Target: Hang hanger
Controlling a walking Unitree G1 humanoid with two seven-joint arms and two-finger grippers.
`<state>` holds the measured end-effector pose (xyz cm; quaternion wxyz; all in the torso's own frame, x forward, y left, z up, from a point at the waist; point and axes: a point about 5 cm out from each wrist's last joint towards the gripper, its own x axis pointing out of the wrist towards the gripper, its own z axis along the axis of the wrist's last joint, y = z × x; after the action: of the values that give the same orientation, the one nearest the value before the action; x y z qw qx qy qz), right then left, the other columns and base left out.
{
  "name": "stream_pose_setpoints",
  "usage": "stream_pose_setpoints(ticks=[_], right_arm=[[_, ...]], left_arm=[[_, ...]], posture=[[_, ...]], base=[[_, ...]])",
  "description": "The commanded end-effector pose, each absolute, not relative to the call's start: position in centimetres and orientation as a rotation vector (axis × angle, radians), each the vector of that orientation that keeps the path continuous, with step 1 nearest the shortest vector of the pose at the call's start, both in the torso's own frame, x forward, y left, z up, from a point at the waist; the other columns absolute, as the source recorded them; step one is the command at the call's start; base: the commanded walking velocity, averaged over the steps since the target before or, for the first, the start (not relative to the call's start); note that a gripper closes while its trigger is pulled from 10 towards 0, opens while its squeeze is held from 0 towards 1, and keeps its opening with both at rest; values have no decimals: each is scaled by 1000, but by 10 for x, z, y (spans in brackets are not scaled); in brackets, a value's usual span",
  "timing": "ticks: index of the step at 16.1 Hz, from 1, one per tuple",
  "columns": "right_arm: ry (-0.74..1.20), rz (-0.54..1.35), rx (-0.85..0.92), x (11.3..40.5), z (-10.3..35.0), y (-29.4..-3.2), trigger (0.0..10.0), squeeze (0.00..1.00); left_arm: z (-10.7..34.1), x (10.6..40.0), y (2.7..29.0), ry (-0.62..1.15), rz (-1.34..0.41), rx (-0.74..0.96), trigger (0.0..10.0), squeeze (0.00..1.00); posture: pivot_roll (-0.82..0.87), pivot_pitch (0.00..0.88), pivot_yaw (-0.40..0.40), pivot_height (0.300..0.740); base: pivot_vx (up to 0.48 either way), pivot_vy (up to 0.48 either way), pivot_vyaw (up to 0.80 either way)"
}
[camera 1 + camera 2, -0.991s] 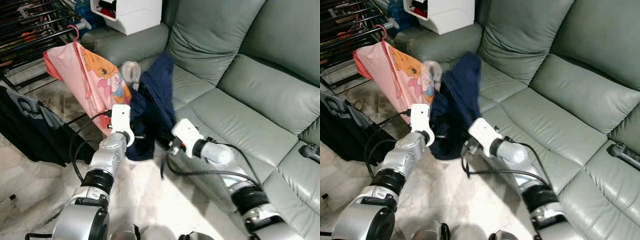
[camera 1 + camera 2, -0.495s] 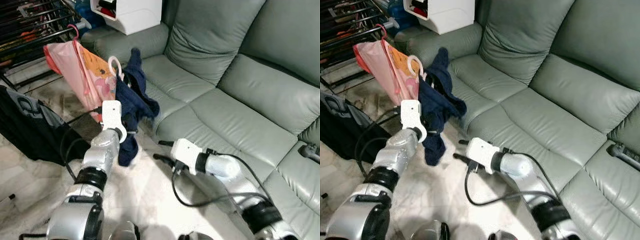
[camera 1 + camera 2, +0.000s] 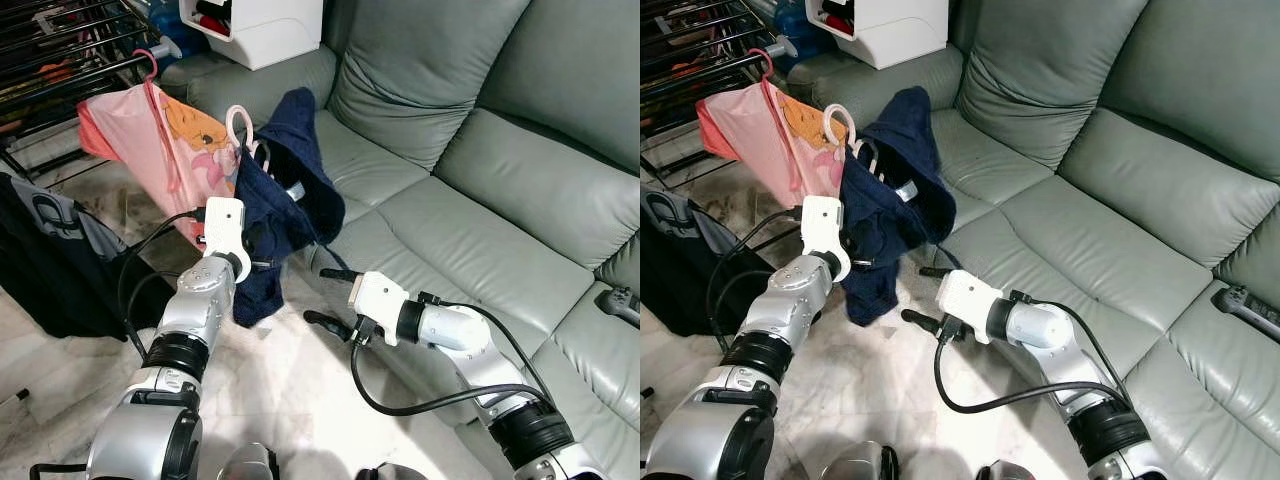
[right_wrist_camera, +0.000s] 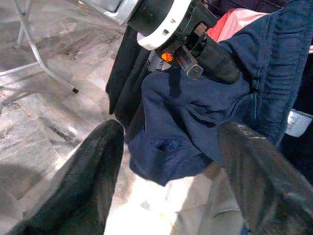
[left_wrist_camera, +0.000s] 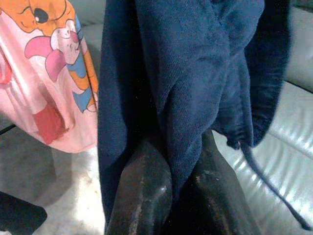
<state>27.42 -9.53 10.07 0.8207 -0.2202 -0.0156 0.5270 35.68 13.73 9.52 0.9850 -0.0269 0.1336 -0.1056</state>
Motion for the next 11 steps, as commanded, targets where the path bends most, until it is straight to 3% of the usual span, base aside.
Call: stream_pose_setpoints(ticks=[1, 10, 11], right_arm=[[-44, 1131, -462, 274, 104, -94, 10000, 1000], [-44, 1131, -462, 274, 104, -94, 10000, 1000], [-40, 1041, -505, 287, 120, -131, 10000, 1000]], left_arm=[[112, 364, 136, 199, -221, -44, 0, 0], [112, 364, 136, 199, -221, -44, 0, 0], [108, 357, 148, 157, -399, 179, 0, 0]], posture=[[-36, 32, 20, 740], [-36, 32, 20, 740], [-43, 45, 29, 740]], base=[[0, 0, 0], [0, 0, 0], [0, 0, 0]])
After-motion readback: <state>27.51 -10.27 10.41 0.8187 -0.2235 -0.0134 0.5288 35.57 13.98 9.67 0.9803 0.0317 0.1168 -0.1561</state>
